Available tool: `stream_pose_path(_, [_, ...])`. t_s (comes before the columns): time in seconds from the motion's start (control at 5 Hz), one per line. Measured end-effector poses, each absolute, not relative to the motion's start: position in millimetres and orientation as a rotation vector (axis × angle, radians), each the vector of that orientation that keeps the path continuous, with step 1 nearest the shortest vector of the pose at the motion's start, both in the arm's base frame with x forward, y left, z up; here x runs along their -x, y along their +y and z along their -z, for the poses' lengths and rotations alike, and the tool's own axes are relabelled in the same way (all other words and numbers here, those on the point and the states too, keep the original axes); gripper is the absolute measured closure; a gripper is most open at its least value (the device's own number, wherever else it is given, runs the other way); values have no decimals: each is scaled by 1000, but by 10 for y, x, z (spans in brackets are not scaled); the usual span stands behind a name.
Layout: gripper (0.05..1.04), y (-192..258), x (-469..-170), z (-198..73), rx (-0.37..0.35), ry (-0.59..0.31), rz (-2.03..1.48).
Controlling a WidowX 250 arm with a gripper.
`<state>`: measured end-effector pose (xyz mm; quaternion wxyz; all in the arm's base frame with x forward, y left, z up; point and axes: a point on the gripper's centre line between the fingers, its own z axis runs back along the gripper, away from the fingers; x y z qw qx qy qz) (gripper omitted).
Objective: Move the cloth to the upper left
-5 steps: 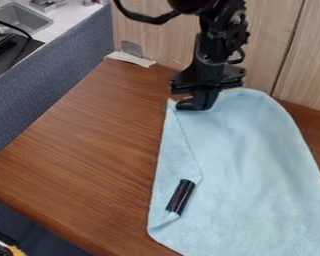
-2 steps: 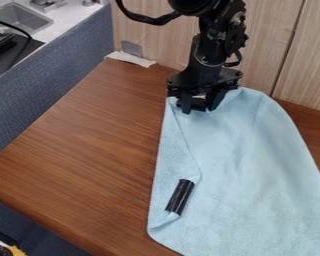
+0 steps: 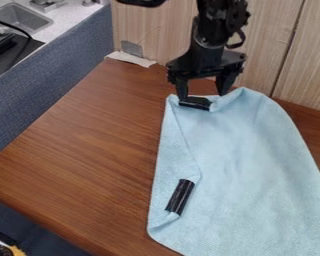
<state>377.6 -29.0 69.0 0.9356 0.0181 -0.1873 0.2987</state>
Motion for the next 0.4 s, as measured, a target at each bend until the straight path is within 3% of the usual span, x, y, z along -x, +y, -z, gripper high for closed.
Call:
stream_pose_path(0.2, [83, -283, -3760, -948, -23, -423, -581])
stream_pose_path(0.4, [83, -261, -3761, -964, -22, -427, -582])
